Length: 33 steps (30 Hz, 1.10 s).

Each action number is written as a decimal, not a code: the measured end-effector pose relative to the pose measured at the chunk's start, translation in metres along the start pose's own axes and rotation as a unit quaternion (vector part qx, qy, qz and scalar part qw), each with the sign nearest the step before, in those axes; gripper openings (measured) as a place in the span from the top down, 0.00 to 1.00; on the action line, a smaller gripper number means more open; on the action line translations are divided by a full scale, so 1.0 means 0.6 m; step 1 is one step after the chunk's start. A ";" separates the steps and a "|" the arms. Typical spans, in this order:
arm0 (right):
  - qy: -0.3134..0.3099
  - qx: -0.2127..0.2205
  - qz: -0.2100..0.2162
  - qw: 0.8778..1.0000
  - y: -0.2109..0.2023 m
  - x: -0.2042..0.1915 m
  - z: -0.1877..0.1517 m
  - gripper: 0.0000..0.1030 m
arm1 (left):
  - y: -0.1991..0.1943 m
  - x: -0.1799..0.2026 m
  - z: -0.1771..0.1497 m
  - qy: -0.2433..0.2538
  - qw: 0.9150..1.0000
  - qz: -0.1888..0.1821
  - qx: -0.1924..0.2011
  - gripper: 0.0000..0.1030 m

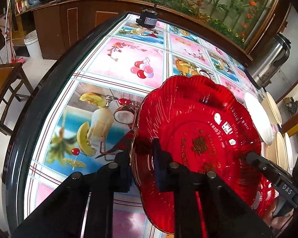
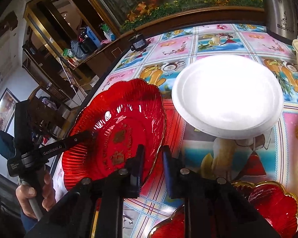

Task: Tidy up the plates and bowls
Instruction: 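Lift the large red plate with the left tool and carry it across the table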

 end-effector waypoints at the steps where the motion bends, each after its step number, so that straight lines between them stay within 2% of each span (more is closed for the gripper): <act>1: -0.001 0.001 0.000 1.000 -0.002 -0.001 0.000 0.83 | -0.002 0.000 -0.001 -0.001 1.000 -0.001 0.001 0.86; 11: -0.003 0.004 0.008 1.000 -0.011 -0.002 0.000 0.83 | -0.038 0.004 -0.007 -0.004 1.000 -0.014 0.022 0.86; 23: -0.017 0.018 0.035 0.999 -0.052 -0.022 -0.009 0.83 | -0.084 0.008 -0.059 -0.021 0.999 0.030 0.022 0.86; 28: -0.039 0.011 0.045 0.998 -0.057 -0.045 -0.023 0.83 | -0.113 -0.009 -0.093 -0.047 0.997 0.048 0.028 0.86; 33: -0.067 -0.008 0.061 0.996 -0.049 -0.079 -0.053 0.83 | -0.128 -0.035 -0.138 -0.070 0.995 0.063 0.017 0.85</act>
Point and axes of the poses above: each gripper's, at about its wrist camera, not at the fingertips, and y roughly the way its jaws point, x to its right, z to its top, the point moved 2 cm from there along y, roughly the way its jaws point, and after that the axes turned 2 degrees about -x, right-handed, at the moved point
